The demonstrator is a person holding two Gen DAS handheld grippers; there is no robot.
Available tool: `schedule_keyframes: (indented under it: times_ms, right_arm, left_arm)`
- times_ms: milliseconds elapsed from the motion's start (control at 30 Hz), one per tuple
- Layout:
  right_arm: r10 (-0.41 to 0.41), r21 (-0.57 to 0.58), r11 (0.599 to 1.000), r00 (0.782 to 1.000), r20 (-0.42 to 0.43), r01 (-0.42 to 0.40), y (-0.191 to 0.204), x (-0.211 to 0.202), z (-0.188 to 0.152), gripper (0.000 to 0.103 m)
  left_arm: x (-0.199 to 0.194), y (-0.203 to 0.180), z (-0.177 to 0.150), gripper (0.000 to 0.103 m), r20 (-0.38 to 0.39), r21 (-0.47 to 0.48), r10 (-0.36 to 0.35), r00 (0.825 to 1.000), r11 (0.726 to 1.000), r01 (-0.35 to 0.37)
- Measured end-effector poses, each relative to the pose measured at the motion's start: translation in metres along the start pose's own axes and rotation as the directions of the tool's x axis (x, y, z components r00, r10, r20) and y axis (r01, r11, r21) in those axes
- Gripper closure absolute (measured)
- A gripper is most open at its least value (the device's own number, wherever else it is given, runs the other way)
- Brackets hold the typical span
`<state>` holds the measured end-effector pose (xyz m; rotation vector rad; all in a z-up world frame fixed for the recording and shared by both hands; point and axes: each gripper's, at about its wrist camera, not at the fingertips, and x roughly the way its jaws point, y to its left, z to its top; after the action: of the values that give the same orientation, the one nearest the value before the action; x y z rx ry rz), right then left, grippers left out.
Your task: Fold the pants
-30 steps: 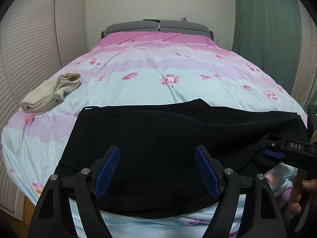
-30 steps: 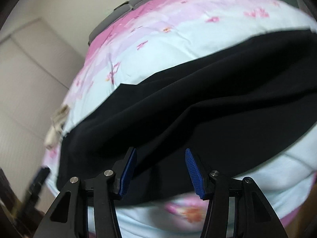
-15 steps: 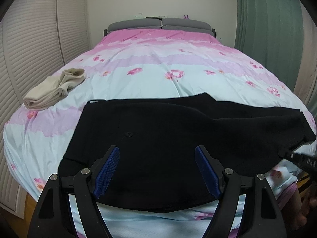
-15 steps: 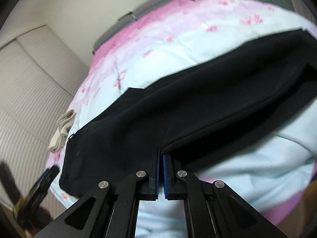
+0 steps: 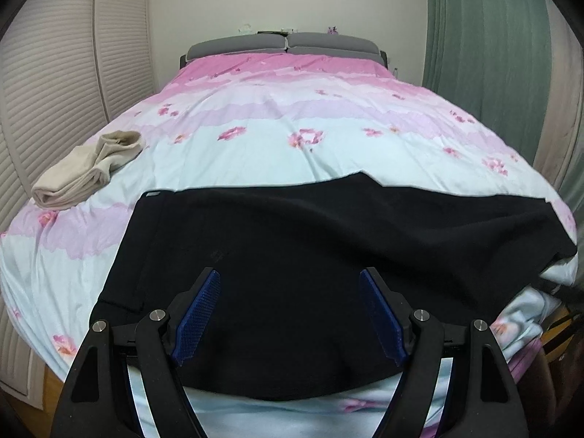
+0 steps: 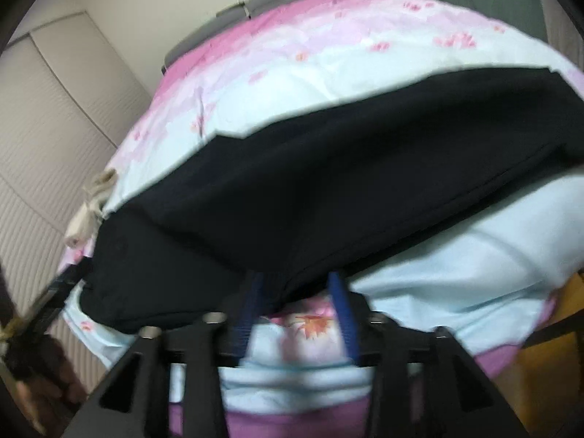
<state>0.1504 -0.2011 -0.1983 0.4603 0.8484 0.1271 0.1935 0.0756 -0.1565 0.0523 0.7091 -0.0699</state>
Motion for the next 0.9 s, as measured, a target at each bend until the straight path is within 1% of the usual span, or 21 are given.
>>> schedule_keyframes:
  times_ms: [33, 67, 100, 133, 167, 200, 267, 333, 367, 400, 433, 467, 500, 533, 567, 600, 667, 733, 800, 867, 900]
  right_arm:
    - [0.019, -0.029, 0.999, 0.999, 0.033, -0.018, 0.002, -0.014, 0.008, 0.049]
    - [0.029, -0.089, 0.996, 0.997, 0.068, -0.023, 0.006, -0.026, 0.020, 0.047]
    - [0.042, -0.158, 0.987, 0.994, 0.097, -0.026, 0.007, -0.035, 0.031, 0.040]
    - [0.077, -0.258, 0.965, 0.991, 0.110, -0.047, 0.012, -0.037, 0.049, 0.036]
    - [0.102, -0.353, 0.934, 0.989, 0.107, -0.058, 0.018, -0.034, 0.066, 0.036]
    - [0.120, -0.445, 0.893, 0.989, 0.089, -0.068, 0.025, -0.025, 0.084, 0.037]
    - [0.143, -0.576, 0.809, 0.990, -0.004, -0.119, 0.035, 0.006, 0.122, 0.037]
    - [0.146, -0.645, 0.740, 0.982, -0.119, -0.189, 0.042, 0.043, 0.150, 0.043]
    - [0.142, -0.673, 0.701, 0.971, -0.195, -0.237, 0.046, 0.065, 0.162, 0.046]
    - [0.125, -0.691, 0.666, 0.956, -0.266, -0.280, 0.052, 0.085, 0.170, 0.057]
    - [0.085, -0.718, 0.625, 0.941, -0.327, -0.306, 0.054, 0.109, 0.178, 0.062]
    - [0.046, -0.737, 0.591, 0.926, -0.376, -0.328, 0.059, 0.130, 0.184, 0.065]
    - [0.010, -0.760, 0.560, 0.920, -0.392, -0.331, 0.060, 0.147, 0.188, 0.067]
    - [-0.012, -0.772, 0.536, 0.912, -0.410, -0.340, 0.058, 0.162, 0.191, 0.068]
    - [-0.021, -0.765, 0.529, 0.896, -0.443, -0.366, 0.058, 0.174, 0.195, 0.067]
    - [-0.023, -0.751, 0.531, 0.879, -0.476, -0.393, 0.054, 0.184, 0.198, 0.067]
    - [-0.018, -0.713, 0.532, 0.836, -0.549, -0.457, 0.050, 0.203, 0.202, 0.067]
    - [-0.028, -0.698, 0.526, 0.810, -0.586, -0.487, 0.047, 0.216, 0.201, 0.067]
    - [-0.023, -0.681, 0.525, 0.791, -0.611, -0.511, 0.041, 0.225, 0.196, 0.069]
    - [0.002, -0.642, 0.531, 0.758, -0.653, -0.554, 0.038, 0.229, 0.193, 0.074]
    - [0.003, -0.634, 0.526, 0.747, -0.665, -0.567, 0.036, 0.228, 0.189, 0.079]
  left_arm:
    - [0.000, -0.004, 0.004, 0.025, 0.004, 0.003, -0.004, 1.000, 1.000, 0.004]
    - [0.002, -0.008, 0.009, 0.025, 0.008, 0.008, -0.008, 1.000, 1.000, 0.008]
    - [0.004, -0.013, 0.014, 0.025, 0.013, 0.013, -0.008, 1.000, 1.000, 0.008]
    - [0.006, -0.017, 0.018, 0.025, 0.017, 0.014, -0.006, 1.000, 1.000, 0.005]
    - [0.010, -0.023, 0.023, 0.025, 0.023, 0.013, 0.000, 1.000, 1.000, 0.000]
    - [0.015, -0.027, 0.029, 0.025, 0.024, 0.007, 0.004, 1.000, 1.000, -0.004]
    - [0.023, -0.032, 0.037, 0.025, 0.031, -0.010, 0.006, 1.000, 1.000, -0.006]
    - [0.034, -0.039, 0.046, 0.025, 0.028, -0.031, 0.011, 1.000, 0.999, -0.010]
    - [0.041, -0.042, 0.050, 0.025, 0.023, -0.039, 0.009, 1.000, 0.999, -0.008]
    - [0.047, -0.045, 0.054, 0.025, 0.018, -0.046, 0.006, 1.000, 0.999, -0.006]
    - [0.051, -0.047, 0.056, 0.025, 0.016, -0.048, 0.005, 1.000, 0.999, -0.004]
    - [0.057, -0.050, 0.059, 0.025, 0.013, -0.049, 0.005, 1.000, 0.999, -0.004]
    - [0.062, -0.052, 0.062, 0.025, 0.011, -0.048, 0.004, 1.000, 0.999, -0.004]
    - [0.066, -0.054, 0.064, 0.025, 0.008, -0.049, 0.004, 1.000, 0.999, -0.003]
    - [0.070, -0.055, 0.065, 0.025, 0.004, -0.050, 0.002, 1.000, 0.999, -0.002]
    - [0.075, -0.056, 0.066, 0.025, -0.002, -0.051, -0.002, 1.000, 0.999, 0.002]
    - [0.084, -0.057, 0.068, 0.025, -0.011, -0.050, -0.002, 1.000, 0.999, 0.001]
    - [0.090, -0.058, 0.069, 0.025, -0.018, -0.045, 0.002, 1.000, 0.999, -0.003]
    - [0.097, -0.058, 0.071, 0.025, -0.024, -0.040, 0.006, 1.000, 0.999, -0.007]
    - [0.101, -0.058, 0.072, 0.025, -0.027, -0.043, 0.006, 1.000, 0.999, -0.007]
    - [0.104, -0.058, 0.072, 0.025, -0.030, -0.045, 0.007, 1.000, 0.999, -0.008]
